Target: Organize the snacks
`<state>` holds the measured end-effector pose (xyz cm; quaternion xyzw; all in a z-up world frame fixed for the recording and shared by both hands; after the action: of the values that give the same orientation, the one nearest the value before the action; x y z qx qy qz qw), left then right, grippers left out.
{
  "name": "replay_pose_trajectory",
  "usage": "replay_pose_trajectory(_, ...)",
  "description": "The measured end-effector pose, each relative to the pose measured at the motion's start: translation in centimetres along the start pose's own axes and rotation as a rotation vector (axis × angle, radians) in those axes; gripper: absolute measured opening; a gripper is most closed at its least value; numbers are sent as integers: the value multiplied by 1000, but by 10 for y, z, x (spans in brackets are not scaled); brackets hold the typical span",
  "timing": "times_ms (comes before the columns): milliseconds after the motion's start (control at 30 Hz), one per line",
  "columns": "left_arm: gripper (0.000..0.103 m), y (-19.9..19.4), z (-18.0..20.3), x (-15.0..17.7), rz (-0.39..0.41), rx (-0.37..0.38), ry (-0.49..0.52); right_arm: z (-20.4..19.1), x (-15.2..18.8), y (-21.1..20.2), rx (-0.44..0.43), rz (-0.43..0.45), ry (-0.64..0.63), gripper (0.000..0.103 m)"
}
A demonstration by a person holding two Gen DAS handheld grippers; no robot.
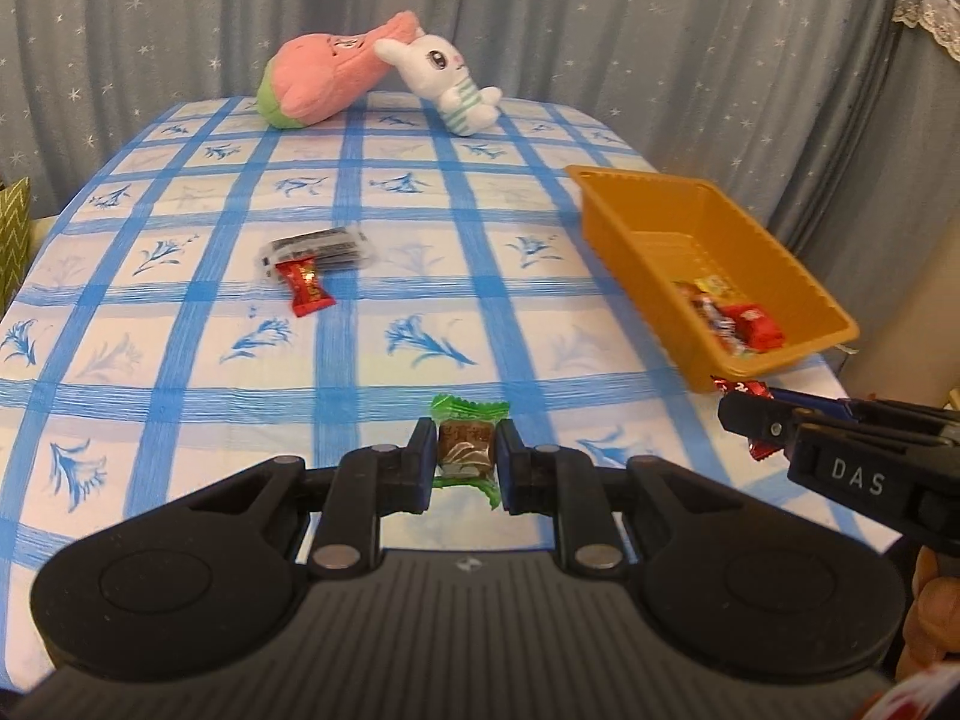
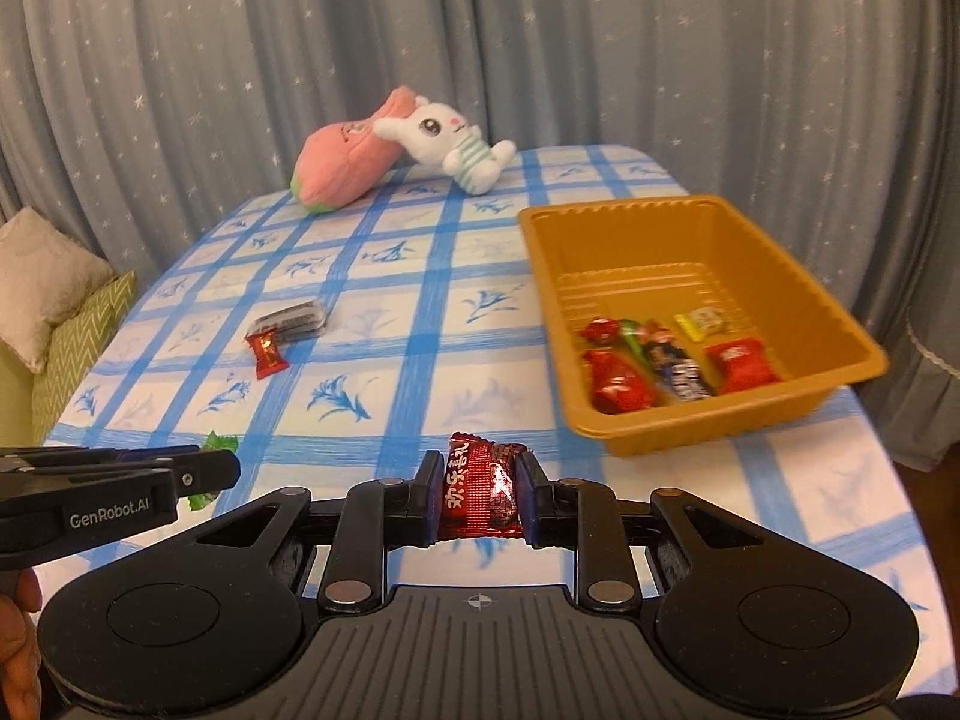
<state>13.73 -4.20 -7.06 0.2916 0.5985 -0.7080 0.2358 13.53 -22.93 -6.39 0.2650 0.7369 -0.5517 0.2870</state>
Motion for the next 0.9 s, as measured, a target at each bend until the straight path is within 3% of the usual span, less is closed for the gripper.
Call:
replay_pose_trajectory(400, 18, -20, 47, -9, 34, 61, 56, 30, -2, -40, 48, 50, 37, 26)
replay_pose_trajectory(900, 18, -6, 94, -27, 28, 133, 75, 82, -15, -62, 122, 98, 105, 26)
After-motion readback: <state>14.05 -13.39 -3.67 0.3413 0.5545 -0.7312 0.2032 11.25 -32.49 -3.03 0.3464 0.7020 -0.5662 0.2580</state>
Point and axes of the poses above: each gripper's, at about its wrist camera, not at the fingertips, and y roughly the way its jaws point, z to its right, x to its underside, the point moved 2 cm from there along y, roughly the way its jaws point, and after that the axes turned 2 degrees about y, right-handed, at the moved point
